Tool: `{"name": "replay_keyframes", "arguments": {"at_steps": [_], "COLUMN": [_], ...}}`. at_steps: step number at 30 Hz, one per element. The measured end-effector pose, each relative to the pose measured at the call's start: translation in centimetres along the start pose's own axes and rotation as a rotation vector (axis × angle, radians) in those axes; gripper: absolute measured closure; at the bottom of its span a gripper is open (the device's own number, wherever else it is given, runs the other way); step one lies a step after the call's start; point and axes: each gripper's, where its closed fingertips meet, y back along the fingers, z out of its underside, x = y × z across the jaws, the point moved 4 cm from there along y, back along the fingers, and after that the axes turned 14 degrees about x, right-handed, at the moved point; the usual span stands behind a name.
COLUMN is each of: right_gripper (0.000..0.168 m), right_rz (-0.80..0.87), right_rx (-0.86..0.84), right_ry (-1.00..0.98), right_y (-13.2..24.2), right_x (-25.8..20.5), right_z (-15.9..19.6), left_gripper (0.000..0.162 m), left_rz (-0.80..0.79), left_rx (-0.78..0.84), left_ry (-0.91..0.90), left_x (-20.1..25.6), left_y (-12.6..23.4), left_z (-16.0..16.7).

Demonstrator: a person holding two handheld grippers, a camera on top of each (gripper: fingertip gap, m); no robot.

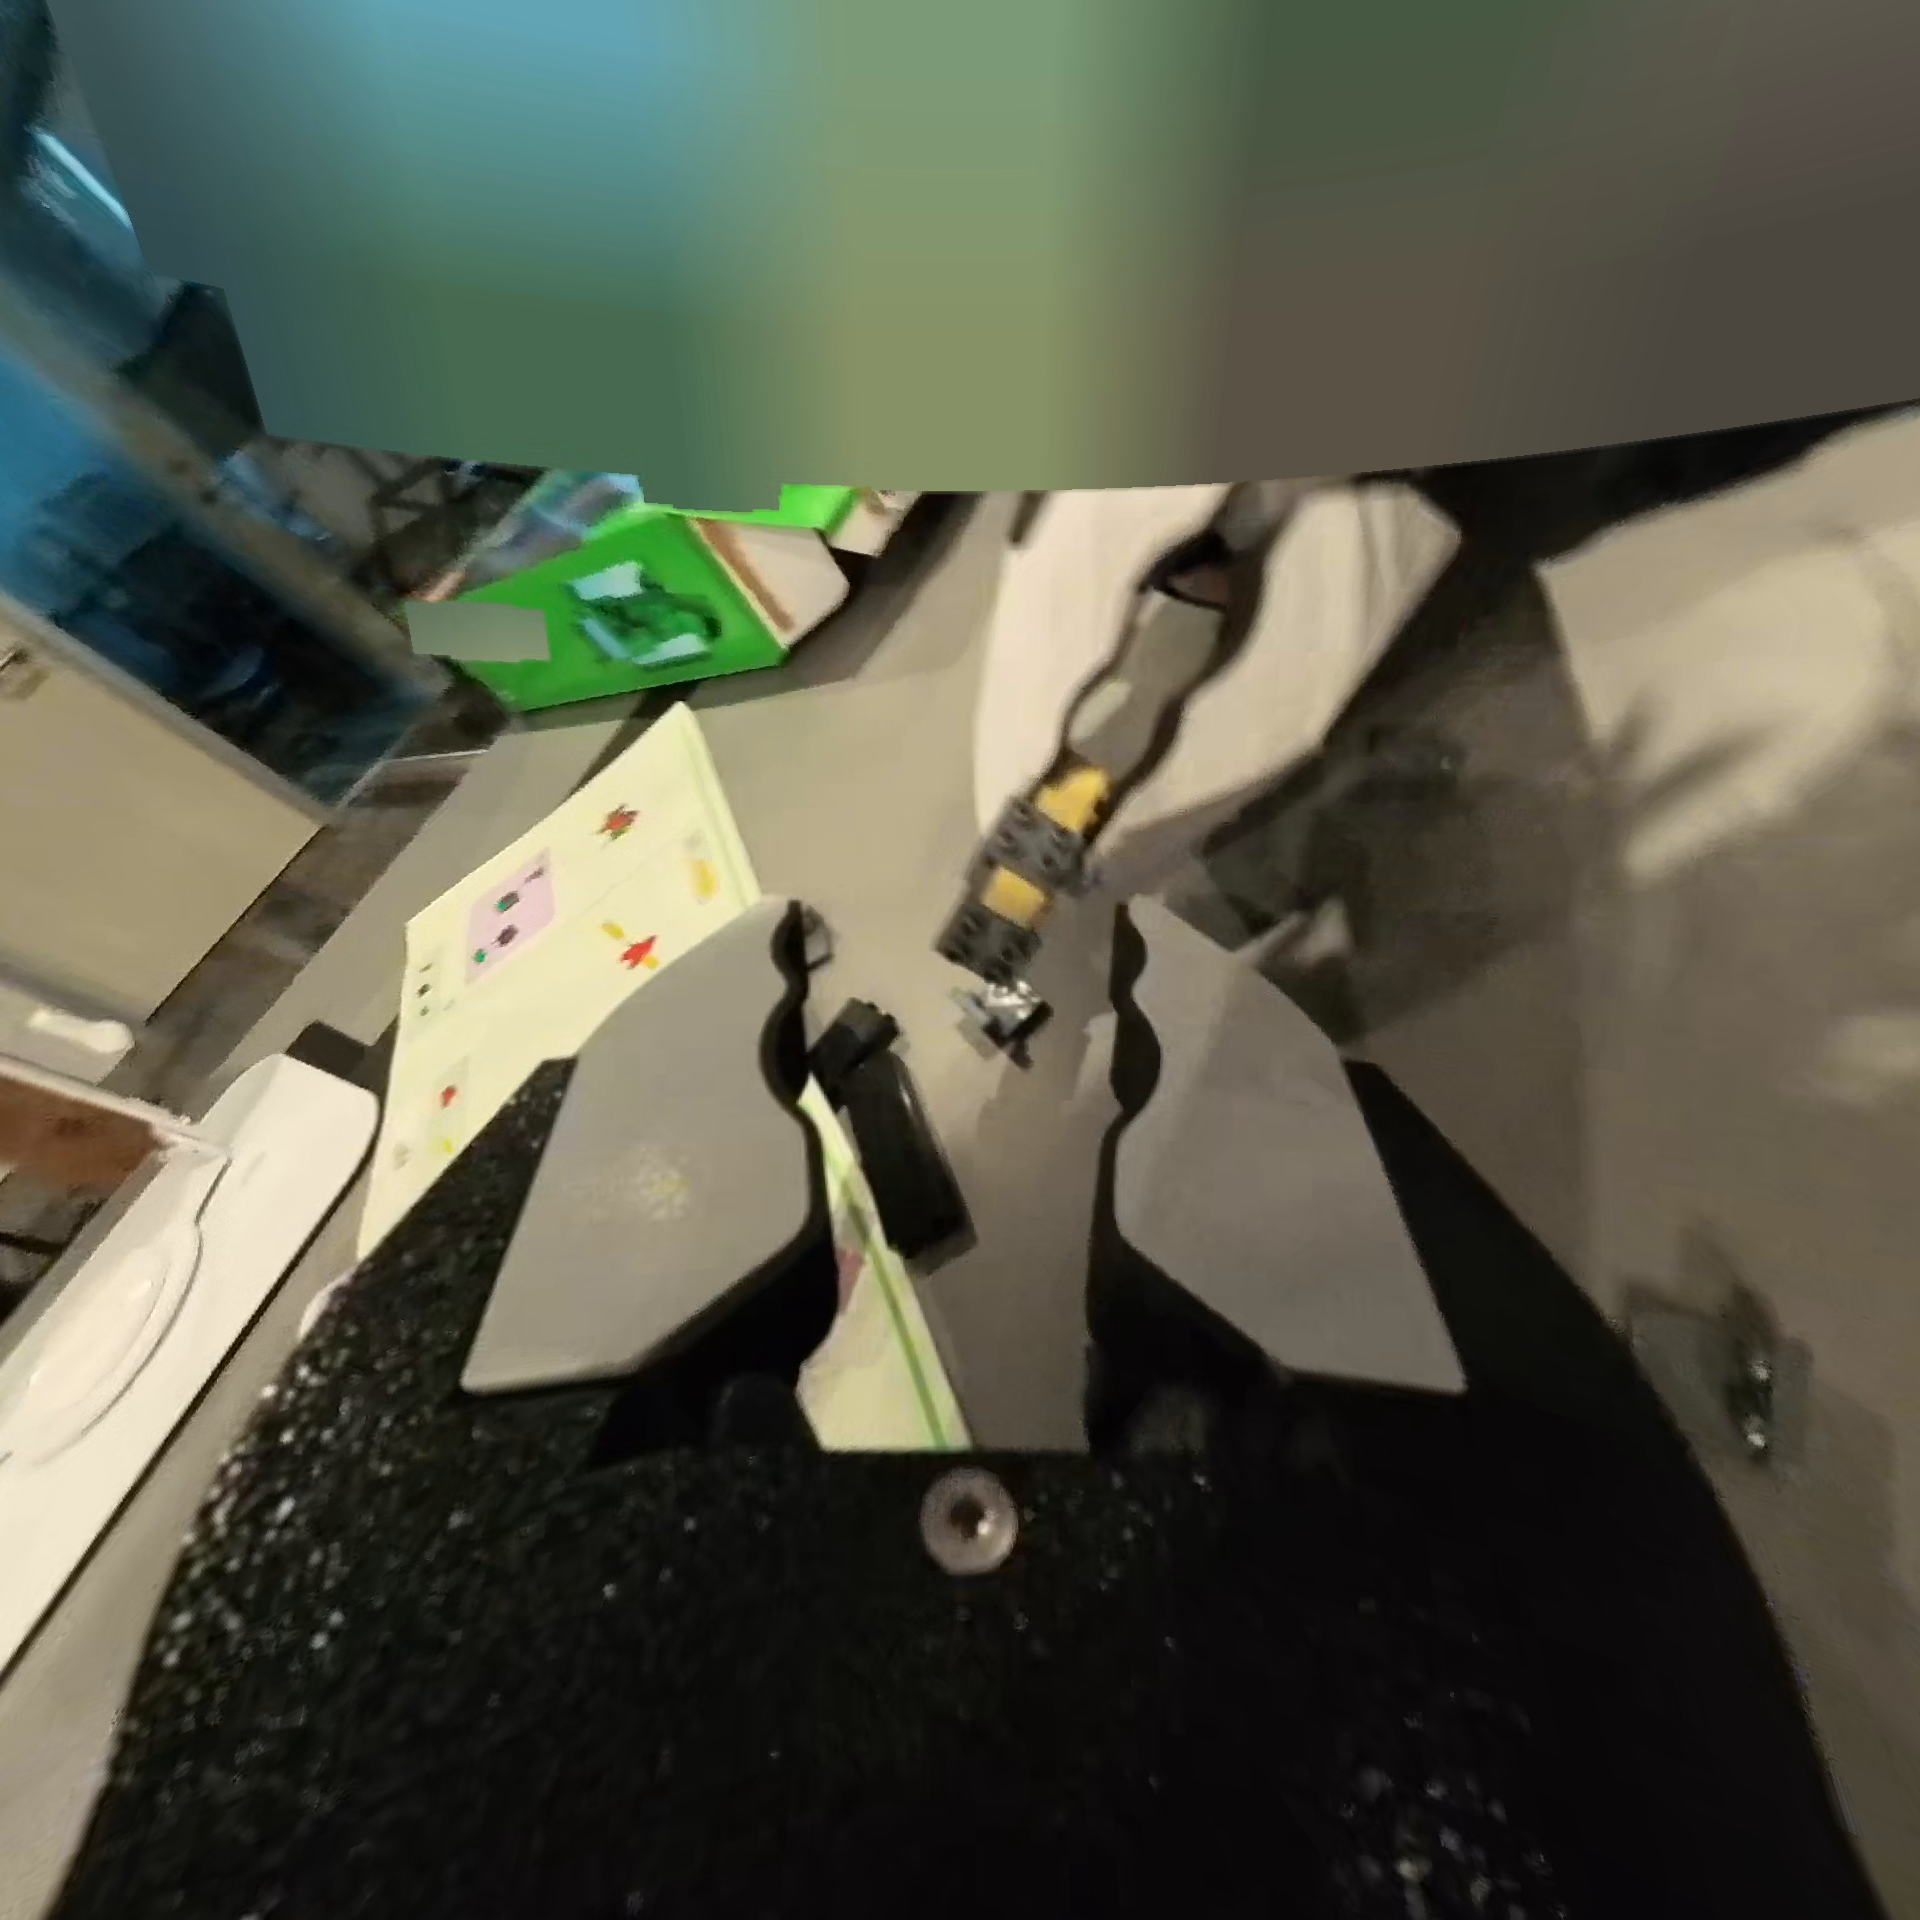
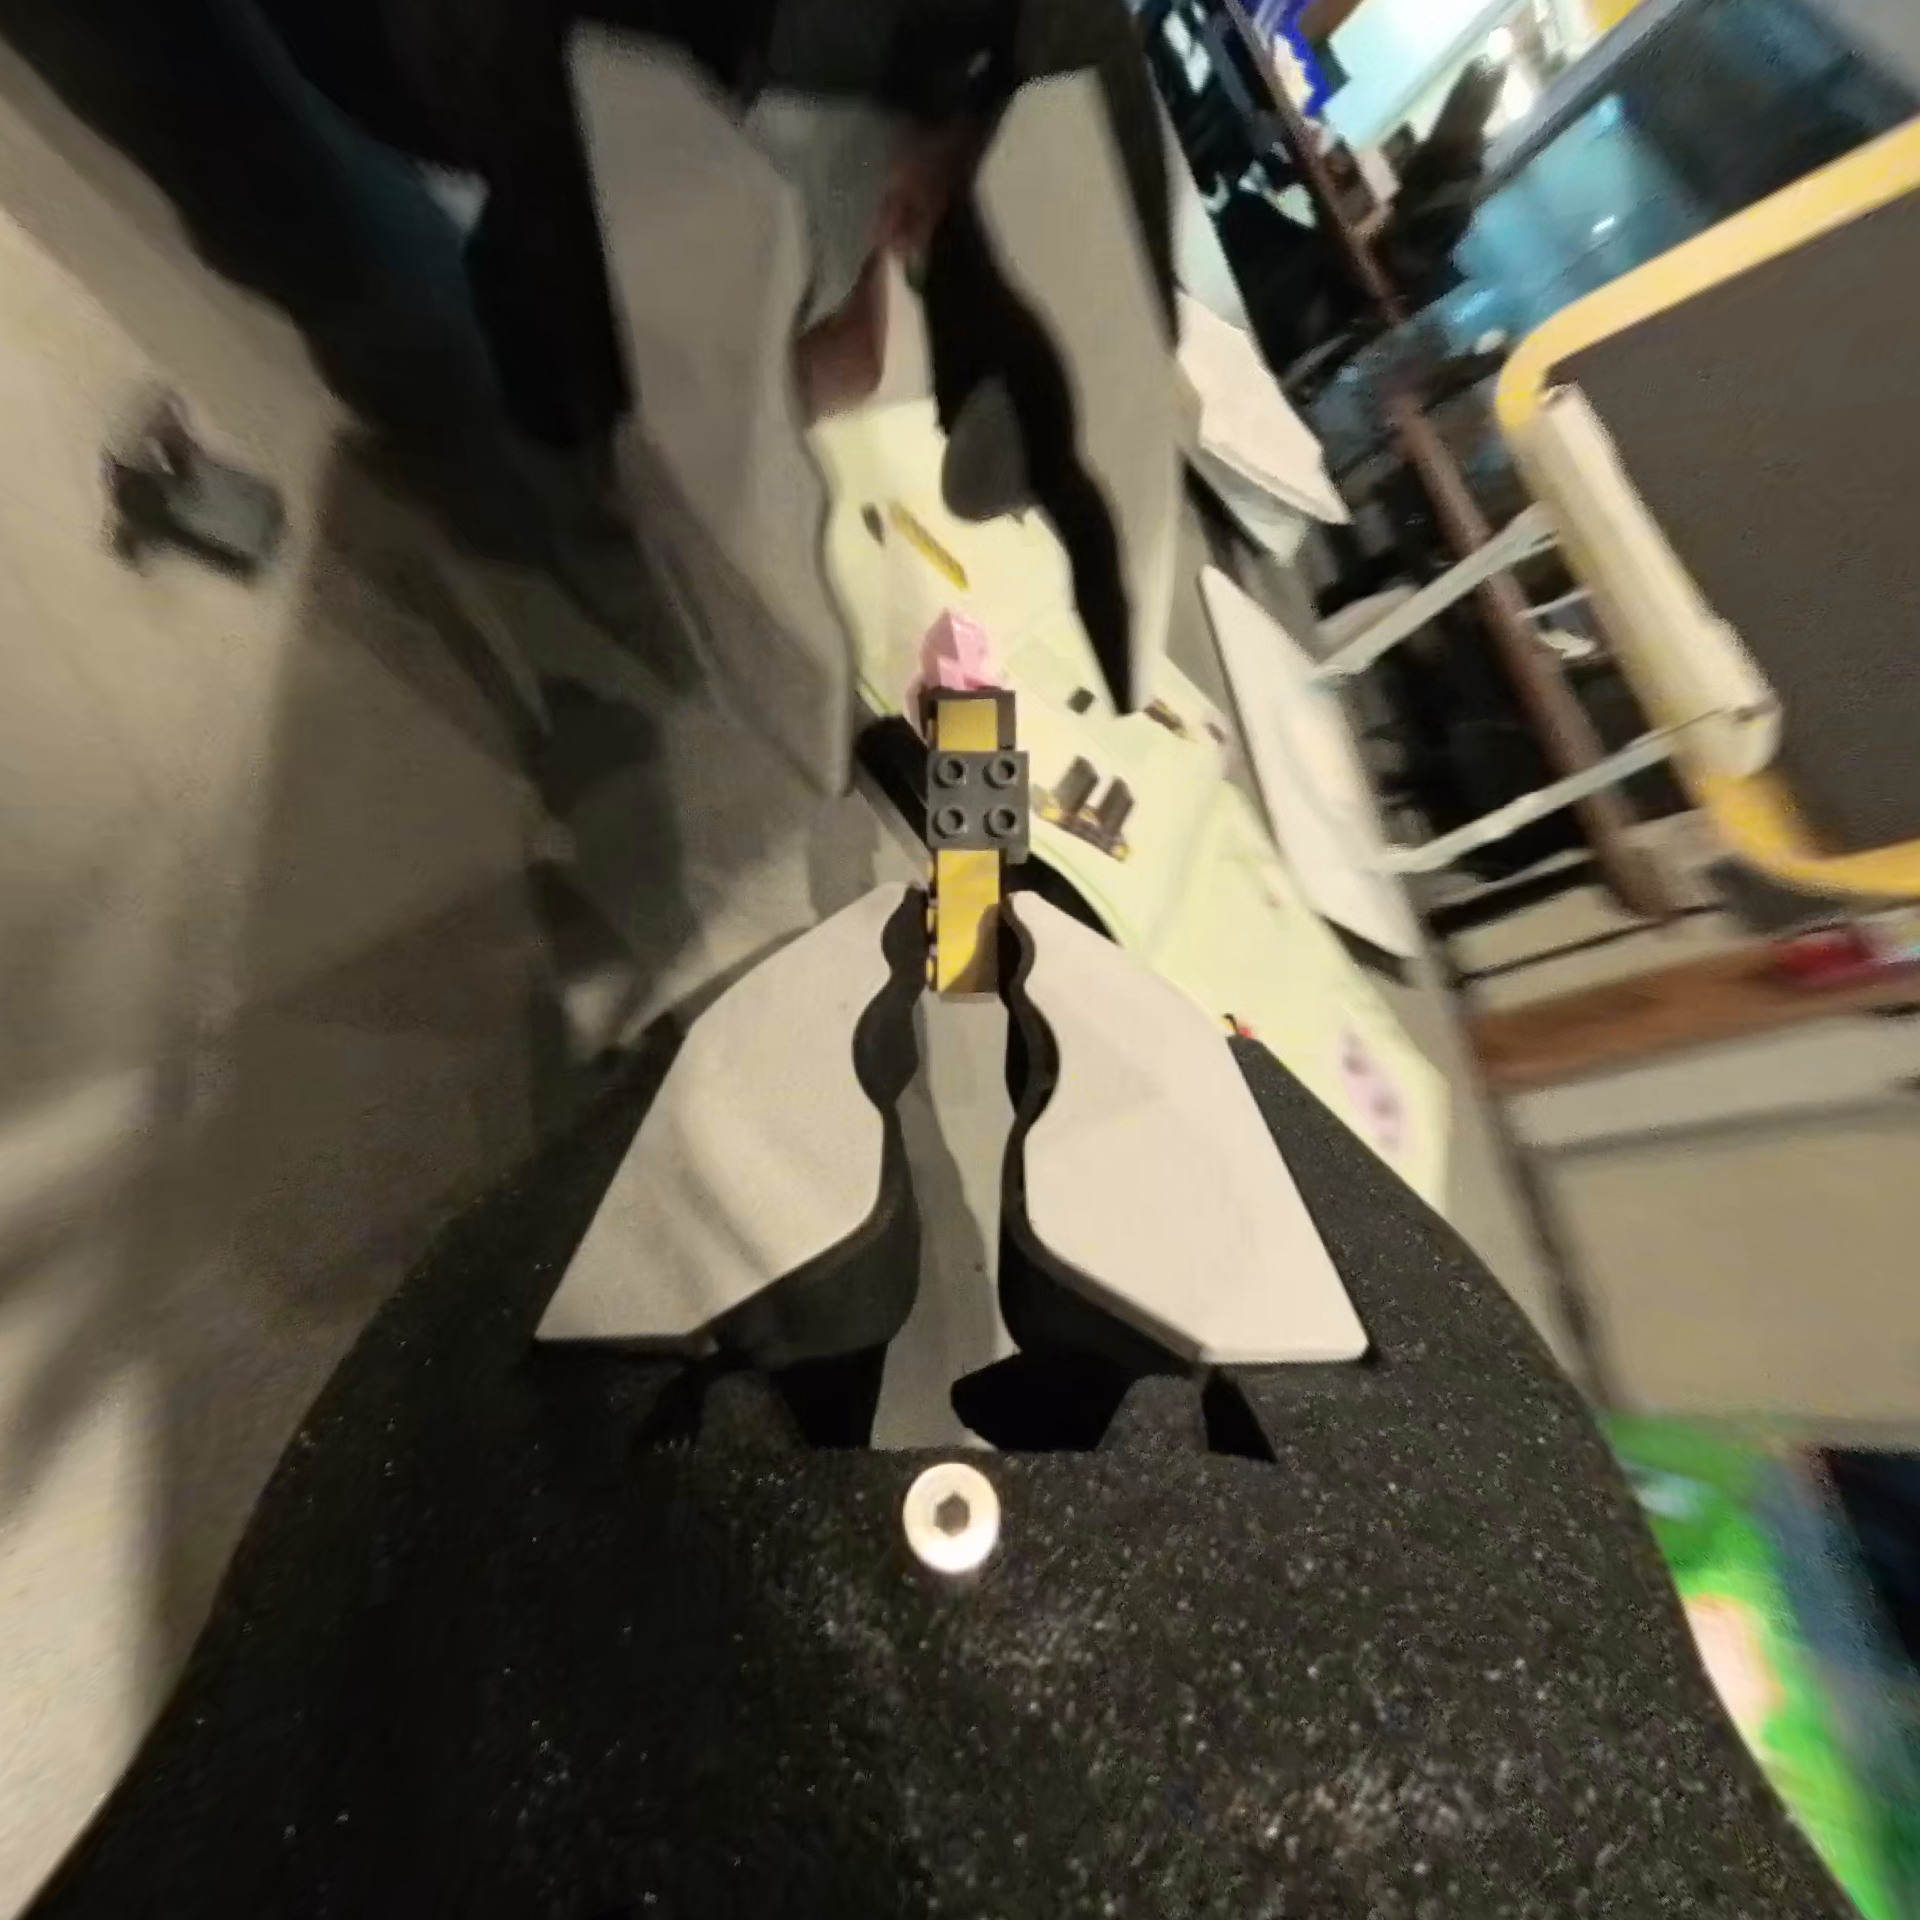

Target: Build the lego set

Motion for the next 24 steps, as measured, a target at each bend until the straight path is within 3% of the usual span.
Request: {"name": "replay_keyframes", "arguments": {"at_steps": [1, 11, 24], "right_gripper": [0.156, 0.156, 0.156], "right_rz": [0.003, -0.03, -0.071], "right_rx": [-0.021, -0.127, -0.19], "right_ry": [0.037, 0.111, 0.218], "right_y": [-0.1, -0.5, -1.0], "right_x": [-0.1, -0.7, -1.6], "right_z": [0.1, 1.1, 1.3], "left_gripper": [0.106, 0.126, 0.128], "left_rz": [-0.012, 0.128, 0.16], "left_rx": [0.007, 0.022, -0.098], "left_ry": [0.005, -0.095, -0.17], "left_x": [-0.2, 2.0, 2.1], "left_y": [0.1, -0.3, -0.7], "left_z": [-0.1, -0.6, 0.8]}}
